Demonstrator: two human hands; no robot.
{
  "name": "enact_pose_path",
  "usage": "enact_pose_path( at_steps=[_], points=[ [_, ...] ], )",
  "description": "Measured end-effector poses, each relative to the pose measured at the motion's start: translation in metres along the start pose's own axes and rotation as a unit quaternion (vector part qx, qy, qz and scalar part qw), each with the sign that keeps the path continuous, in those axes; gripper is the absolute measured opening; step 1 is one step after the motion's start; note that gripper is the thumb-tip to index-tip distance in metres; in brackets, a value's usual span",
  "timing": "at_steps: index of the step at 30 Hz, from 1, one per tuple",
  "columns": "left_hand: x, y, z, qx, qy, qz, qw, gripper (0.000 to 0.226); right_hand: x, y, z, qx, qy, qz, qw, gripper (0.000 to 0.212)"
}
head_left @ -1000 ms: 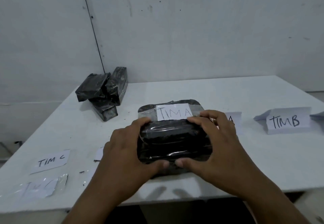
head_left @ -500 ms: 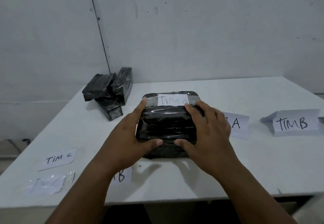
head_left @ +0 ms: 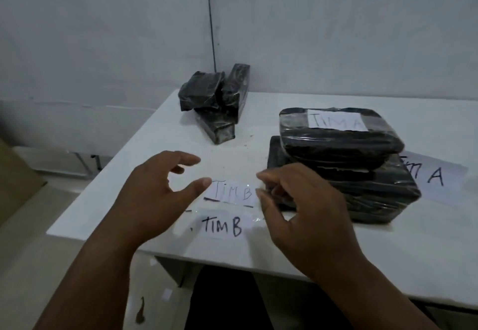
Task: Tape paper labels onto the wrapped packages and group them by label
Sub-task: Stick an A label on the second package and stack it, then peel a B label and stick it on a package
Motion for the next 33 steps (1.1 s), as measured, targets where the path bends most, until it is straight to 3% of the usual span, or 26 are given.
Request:
enact_pose_path(
  at_steps=[3,8,13,23,27,33],
  points=[
    [-0.009,-0.01,0.012,0.006,0.054,0.047,0.997,0.039,-0.026,-0.016,-0.003,-0.035,-0.037,0.092,0.994,0.024],
    [-0.038,-0.025,0.015,-0.014,0.106,0.144,0.984,0.061,-0.051,-0.034,-0.002,-0.056,-0.081,0.22,0.971,0.04],
    [-0.051,-0.026,0.018,-0.031,0.132,0.164,0.977,0.057,-0.06,-0.04,-0.003,-0.05,-0.105,0.243,0.963,0.041],
    [-0.049,-0.023,0.009,-0.041,0.116,0.168,0.978,0.011,-0.06,-0.033,0.002,-0.069,-0.099,0.275,0.954,0.043],
    [-0.049,-0.021,0.007,-0.028,0.108,0.162,0.981,0.01,-0.06,-0.031,0.002,-0.078,-0.129,0.279,0.948,0.045],
    [-0.044,-0.021,0.003,-0.018,0.088,0.161,0.983,0.014,-0.053,-0.022,0.003,-0.116,-0.161,0.27,0.942,0.014]
  ],
)
Point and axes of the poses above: each hand's wrist, its own y-axis towards the middle knuckle, its own x-axis out of the back of the hand, z = x × y, the point moved 3 cm from there along y, towards the middle knuckle, and after that the axes turned 13 degrees about -z, right-handed, at the moved point
